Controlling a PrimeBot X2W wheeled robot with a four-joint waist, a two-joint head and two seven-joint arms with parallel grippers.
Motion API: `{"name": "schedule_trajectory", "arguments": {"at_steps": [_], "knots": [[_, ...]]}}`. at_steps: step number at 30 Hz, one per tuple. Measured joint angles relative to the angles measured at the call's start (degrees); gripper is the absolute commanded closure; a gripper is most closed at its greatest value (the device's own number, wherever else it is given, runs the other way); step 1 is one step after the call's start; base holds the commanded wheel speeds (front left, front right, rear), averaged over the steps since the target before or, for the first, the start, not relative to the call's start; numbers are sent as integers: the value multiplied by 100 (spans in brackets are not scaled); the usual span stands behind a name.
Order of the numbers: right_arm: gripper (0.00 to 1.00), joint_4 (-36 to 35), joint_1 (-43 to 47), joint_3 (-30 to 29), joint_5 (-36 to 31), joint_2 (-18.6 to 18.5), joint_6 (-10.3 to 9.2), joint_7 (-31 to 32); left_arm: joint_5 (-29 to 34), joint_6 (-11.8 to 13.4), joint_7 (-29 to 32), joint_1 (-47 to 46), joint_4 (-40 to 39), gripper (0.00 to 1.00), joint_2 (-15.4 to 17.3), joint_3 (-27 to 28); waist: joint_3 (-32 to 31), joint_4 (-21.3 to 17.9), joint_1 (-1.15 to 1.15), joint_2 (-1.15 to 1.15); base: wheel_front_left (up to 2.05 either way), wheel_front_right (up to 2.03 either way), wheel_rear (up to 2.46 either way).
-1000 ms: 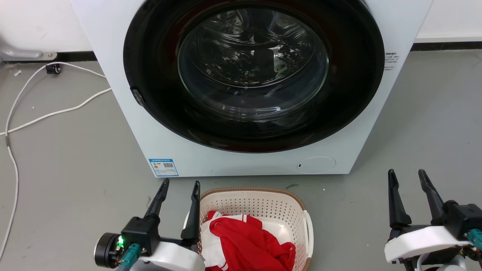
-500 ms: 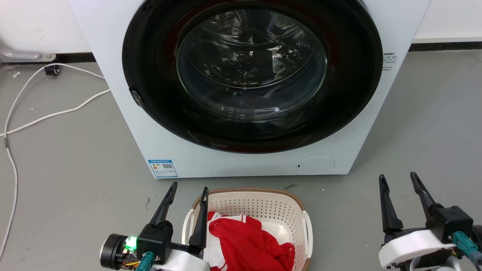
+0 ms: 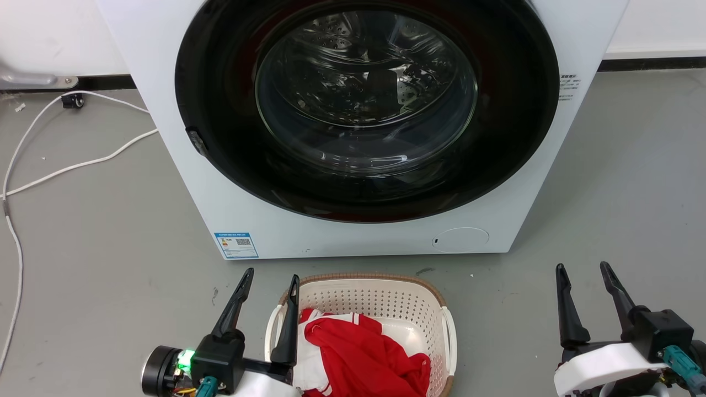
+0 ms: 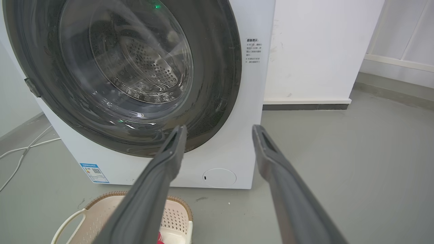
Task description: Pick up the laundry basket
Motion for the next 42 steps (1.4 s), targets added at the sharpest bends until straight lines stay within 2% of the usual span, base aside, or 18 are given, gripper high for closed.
{"name": "schedule_trajectory", "arguments": {"at_steps": [6,13,29,35,42], "knots": [[0,-2,-27,5,-238,0,0,-65,356,-149,-60,27,3,0,-107,113,29,-12,0,0,0,0,0],[0,0,-46,7,-215,0,0,-65,439,-290,-67,30,19,0,-197,242,19,-6,0,0,0,0,0],[0,3,-46,12,-158,0,0,-66,528,-410,-67,87,32,0,-300,387,36,29,0,0,0,0,0],[0,79,-125,15,-63,0,0,-69,527,-469,-68,61,118,0,-321,452,212,34,0,0,0,0,0],[0,235,-470,70,-152,0,0,-7,560,-594,-68,-258,724,0,-290,515,708,29,0,0,0,0,0]]}}
